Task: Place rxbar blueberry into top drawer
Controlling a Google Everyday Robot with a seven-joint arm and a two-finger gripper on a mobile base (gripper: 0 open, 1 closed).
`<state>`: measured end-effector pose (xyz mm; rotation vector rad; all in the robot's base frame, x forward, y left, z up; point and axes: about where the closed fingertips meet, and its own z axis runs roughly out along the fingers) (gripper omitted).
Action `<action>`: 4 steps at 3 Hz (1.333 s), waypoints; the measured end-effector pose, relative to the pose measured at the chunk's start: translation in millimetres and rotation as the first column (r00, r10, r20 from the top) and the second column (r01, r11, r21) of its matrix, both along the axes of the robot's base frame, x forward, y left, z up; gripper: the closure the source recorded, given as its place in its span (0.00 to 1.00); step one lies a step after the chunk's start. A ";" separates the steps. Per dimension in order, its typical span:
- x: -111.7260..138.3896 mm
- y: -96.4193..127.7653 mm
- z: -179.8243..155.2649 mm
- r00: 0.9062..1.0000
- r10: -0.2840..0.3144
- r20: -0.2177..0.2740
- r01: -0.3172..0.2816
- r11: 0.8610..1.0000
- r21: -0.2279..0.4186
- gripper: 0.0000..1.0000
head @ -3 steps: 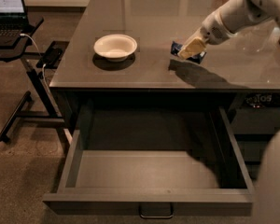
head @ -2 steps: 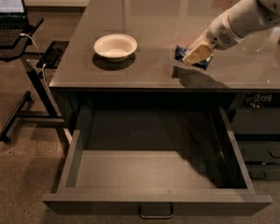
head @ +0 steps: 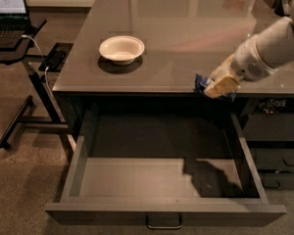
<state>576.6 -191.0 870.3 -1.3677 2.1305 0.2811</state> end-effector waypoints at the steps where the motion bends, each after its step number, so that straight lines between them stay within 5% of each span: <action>1: -45.3 -12.4 -34.7 0.996 -0.026 -0.089 0.025 1.000 -0.005 1.00; 2: -70.4 -20.9 -84.4 0.976 -0.071 -0.205 0.080 0.996 0.037 1.00; 4: -51.3 -10.0 -104.4 0.986 -0.068 -0.151 0.074 0.997 0.037 1.00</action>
Offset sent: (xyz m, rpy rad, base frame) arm -0.0944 -0.0338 -0.1382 0.1116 0.3330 -0.1447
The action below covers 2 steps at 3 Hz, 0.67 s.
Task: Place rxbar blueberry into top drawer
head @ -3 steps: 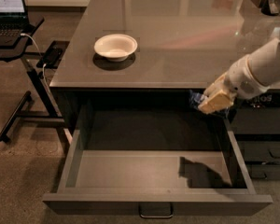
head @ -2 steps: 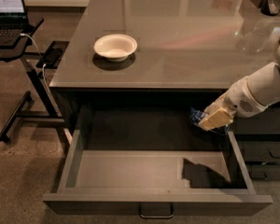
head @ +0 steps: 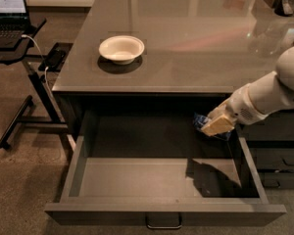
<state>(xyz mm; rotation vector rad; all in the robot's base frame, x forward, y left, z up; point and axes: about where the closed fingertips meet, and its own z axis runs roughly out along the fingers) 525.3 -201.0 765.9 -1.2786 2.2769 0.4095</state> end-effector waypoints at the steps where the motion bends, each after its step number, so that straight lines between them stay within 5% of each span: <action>1: 17.8 -0.1 -29.4 0.998 -0.045 0.037 0.043 0.998 0.050 1.00; 2: 17.3 1.6 -31.2 0.999 -0.043 0.034 0.041 0.998 0.051 1.00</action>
Offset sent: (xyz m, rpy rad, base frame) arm 0.0205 -0.0046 -0.0430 0.0671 -0.0486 -0.0700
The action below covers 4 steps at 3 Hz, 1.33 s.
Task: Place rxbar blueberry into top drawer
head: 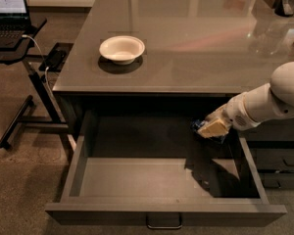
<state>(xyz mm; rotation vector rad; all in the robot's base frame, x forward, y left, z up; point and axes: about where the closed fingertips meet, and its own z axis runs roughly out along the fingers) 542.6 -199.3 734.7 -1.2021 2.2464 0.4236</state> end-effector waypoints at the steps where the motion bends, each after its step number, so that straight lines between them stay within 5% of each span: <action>1: -17.1 16.6 -34.6 0.998 0.014 -0.060 -0.014 1.000 0.010 1.00; 2: -40.2 36.6 -81.8 0.993 0.013 -0.121 -0.008 0.999 0.046 1.00; 3: -54.0 55.0 -114.3 0.993 0.001 -0.119 0.008 0.997 0.073 1.00; 4: -51.1 56.2 -115.4 0.994 -0.006 -0.108 0.014 0.997 0.072 0.83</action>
Offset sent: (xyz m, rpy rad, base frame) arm -0.0689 0.0593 -0.1423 0.0917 0.1922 -0.0058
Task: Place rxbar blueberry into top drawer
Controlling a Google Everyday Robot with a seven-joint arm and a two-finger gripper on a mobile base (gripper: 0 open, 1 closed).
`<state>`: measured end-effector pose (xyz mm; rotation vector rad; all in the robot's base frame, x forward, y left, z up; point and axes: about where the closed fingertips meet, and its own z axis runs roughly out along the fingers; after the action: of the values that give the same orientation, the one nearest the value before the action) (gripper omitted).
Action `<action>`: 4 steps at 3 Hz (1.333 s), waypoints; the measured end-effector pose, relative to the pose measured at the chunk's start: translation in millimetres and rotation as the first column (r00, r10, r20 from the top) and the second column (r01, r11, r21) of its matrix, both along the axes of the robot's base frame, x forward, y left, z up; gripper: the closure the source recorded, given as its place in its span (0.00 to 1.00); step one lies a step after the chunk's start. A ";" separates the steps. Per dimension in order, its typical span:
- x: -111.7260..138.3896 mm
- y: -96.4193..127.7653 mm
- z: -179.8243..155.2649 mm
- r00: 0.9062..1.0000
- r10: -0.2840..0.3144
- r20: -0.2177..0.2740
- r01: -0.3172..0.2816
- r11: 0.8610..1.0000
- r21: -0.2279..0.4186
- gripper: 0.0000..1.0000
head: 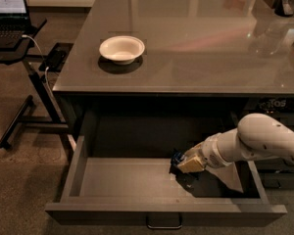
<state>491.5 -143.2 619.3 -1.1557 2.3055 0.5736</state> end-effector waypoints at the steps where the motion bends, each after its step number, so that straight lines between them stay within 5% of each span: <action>1: -0.1 -0.1 0.2 1.000 0.001 -0.001 -0.001 1.000 0.000 0.60; 3: -0.1 0.0 0.2 1.000 0.001 -0.001 -0.001 1.000 0.000 0.13; 4: -0.2 0.0 0.1 1.000 0.001 -0.001 -0.001 1.000 0.000 0.00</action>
Offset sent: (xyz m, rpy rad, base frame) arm -0.0001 -0.0001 0.0002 -0.0001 0.0010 0.0008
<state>491.4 -143.1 619.4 -1.1570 2.3061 0.5747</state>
